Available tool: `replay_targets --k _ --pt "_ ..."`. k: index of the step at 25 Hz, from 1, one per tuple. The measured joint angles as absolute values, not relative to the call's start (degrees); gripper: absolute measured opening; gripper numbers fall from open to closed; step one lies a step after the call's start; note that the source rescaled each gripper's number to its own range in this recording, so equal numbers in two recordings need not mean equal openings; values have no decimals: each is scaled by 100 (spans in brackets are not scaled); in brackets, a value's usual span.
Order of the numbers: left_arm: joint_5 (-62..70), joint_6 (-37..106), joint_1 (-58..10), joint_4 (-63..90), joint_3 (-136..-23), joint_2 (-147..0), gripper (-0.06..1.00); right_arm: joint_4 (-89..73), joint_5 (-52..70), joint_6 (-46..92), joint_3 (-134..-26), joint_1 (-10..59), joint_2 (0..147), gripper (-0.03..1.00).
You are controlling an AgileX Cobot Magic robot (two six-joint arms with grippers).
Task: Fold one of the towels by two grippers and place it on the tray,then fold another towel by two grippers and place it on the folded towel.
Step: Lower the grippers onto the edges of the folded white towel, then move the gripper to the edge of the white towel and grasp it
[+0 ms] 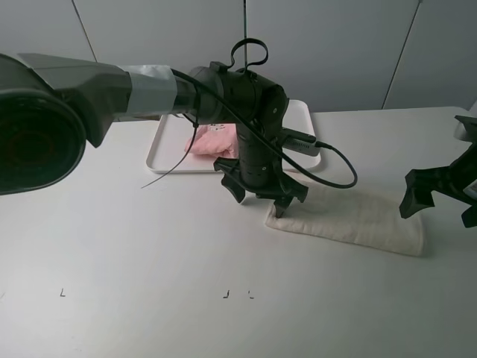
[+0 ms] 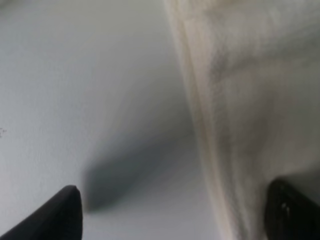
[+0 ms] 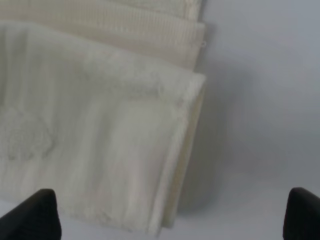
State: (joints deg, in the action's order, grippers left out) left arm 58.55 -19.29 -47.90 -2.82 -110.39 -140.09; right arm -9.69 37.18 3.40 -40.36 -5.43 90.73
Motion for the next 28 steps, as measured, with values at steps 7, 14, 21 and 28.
replay_targets --k 7,14,21,28 --pt "6272 -1932 -4790 -385 -11044 -14009 94 -969 3899 340 -4513 -543 9560 96" --pt "6578 -1968 -4790 -385 -11053 -14009 94 -1016 3993 402 -4552 -543 9919 95" --pt "6614 -1991 -4790 -394 -11053 -14009 94 -1450 3961 690 -4552 -531 10089 95" --pt "6614 -1991 -4790 -394 -11053 -14009 94 -1450 3742 721 -4552 -29 10168 95"
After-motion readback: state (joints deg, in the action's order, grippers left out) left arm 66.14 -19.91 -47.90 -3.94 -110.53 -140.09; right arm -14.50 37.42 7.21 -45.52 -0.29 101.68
